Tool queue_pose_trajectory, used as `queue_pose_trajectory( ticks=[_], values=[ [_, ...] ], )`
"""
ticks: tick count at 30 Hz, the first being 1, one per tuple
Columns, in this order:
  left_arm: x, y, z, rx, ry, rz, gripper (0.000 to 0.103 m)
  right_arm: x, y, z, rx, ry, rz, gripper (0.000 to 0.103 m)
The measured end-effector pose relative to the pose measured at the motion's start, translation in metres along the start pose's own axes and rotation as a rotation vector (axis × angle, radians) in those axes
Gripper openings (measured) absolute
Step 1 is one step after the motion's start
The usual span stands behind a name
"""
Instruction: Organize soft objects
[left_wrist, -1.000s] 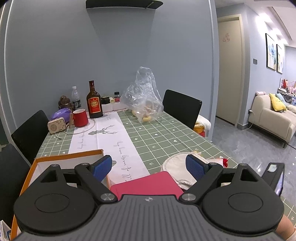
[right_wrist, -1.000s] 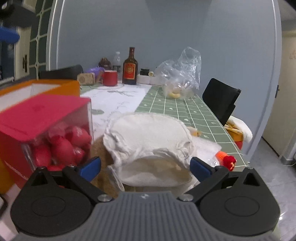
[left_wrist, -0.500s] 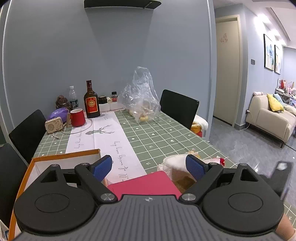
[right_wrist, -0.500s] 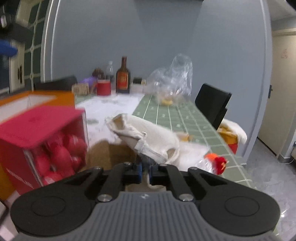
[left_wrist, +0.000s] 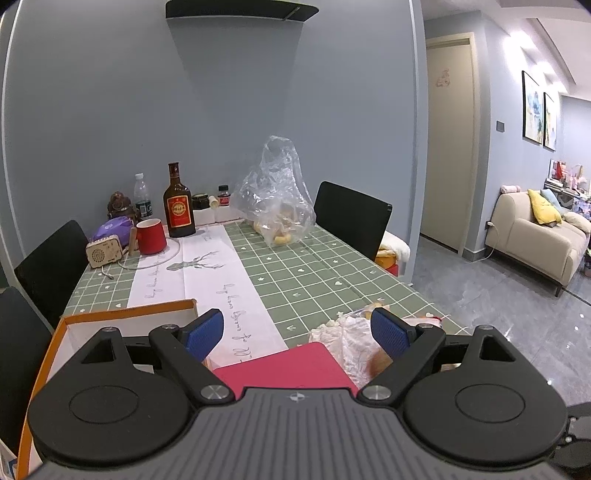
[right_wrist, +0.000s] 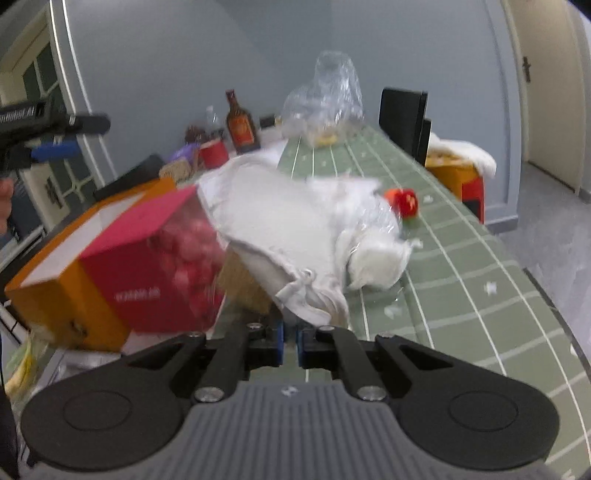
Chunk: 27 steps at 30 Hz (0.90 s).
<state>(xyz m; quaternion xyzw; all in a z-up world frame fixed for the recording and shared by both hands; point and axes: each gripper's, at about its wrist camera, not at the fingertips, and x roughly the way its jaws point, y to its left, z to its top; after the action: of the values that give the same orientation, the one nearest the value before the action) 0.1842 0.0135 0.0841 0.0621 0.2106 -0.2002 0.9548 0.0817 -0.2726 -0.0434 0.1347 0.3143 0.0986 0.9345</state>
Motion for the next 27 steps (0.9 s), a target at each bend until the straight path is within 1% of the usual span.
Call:
queue_pose_trajectory(
  ticks=[2, 4, 7, 9, 10, 11, 13, 15, 17, 18, 20, 22, 24, 26, 27],
  values=[
    [-0.001, -0.002, 0.0, 0.007, -0.004, -0.001, 0.103, 0.003, -0.001, -0.005, 0.024, 0.023, 0.028, 0.005],
    [-0.002, -0.003, -0.001, 0.01, -0.007, -0.002, 0.103, 0.008, 0.001, -0.008, 0.024, 0.031, 0.03, 0.005],
    [-0.004, -0.002, -0.001, 0.009, -0.01, -0.003, 0.103, 0.015, 0.006, -0.011, -0.002, 0.039, 0.019, 0.014],
    [-0.004, -0.002, 0.0, 0.008, -0.009, -0.004, 0.103, 0.018, 0.007, -0.014, -0.003, 0.032, -0.001, 0.04],
    [-0.004, -0.001, 0.0, 0.007, -0.01, -0.004, 0.103, 0.02, 0.006, -0.013, 0.004, 0.027, -0.01, 0.061],
    [-0.004, -0.001, 0.0, 0.008, -0.011, -0.004, 0.103, 0.02, 0.004, -0.012, 0.011, 0.015, -0.014, 0.068],
    [-0.004, 0.0, 0.001, 0.007, -0.014, -0.002, 0.103, 0.021, 0.003, -0.011, 0.015, -0.008, -0.029, 0.068],
    [-0.006, 0.002, 0.001, -0.002, -0.015, 0.002, 0.103, 0.021, 0.005, -0.01, -0.007, -0.032, -0.074, 0.07],
    [-0.007, 0.003, 0.001, -0.009, -0.015, 0.002, 0.103, 0.022, 0.009, -0.009, -0.045, -0.056, -0.111, 0.083],
    [-0.007, 0.003, 0.001, -0.009, -0.016, 0.006, 0.103, 0.022, 0.011, -0.009, -0.054, -0.071, -0.12, 0.085],
    [-0.007, 0.003, 0.001, -0.004, -0.02, 0.022, 0.103, 0.022, 0.013, -0.008, -0.065, -0.098, -0.116, 0.097],
    [-0.008, 0.001, 0.001, 0.008, -0.023, 0.032, 0.103, 0.024, 0.017, -0.008, -0.076, -0.106, -0.098, 0.097],
    [-0.009, 0.0, 0.0, 0.02, -0.026, 0.033, 0.103, 0.026, 0.022, -0.011, -0.119, -0.113, -0.088, 0.097],
    [-0.009, 0.0, 0.0, 0.012, -0.025, 0.006, 0.103, 0.032, 0.031, -0.014, -0.194, -0.1, -0.113, 0.097],
    [-0.009, 0.002, 0.001, -0.002, -0.018, -0.013, 0.103, 0.036, 0.036, -0.016, -0.232, -0.073, -0.126, 0.097]
  ],
)
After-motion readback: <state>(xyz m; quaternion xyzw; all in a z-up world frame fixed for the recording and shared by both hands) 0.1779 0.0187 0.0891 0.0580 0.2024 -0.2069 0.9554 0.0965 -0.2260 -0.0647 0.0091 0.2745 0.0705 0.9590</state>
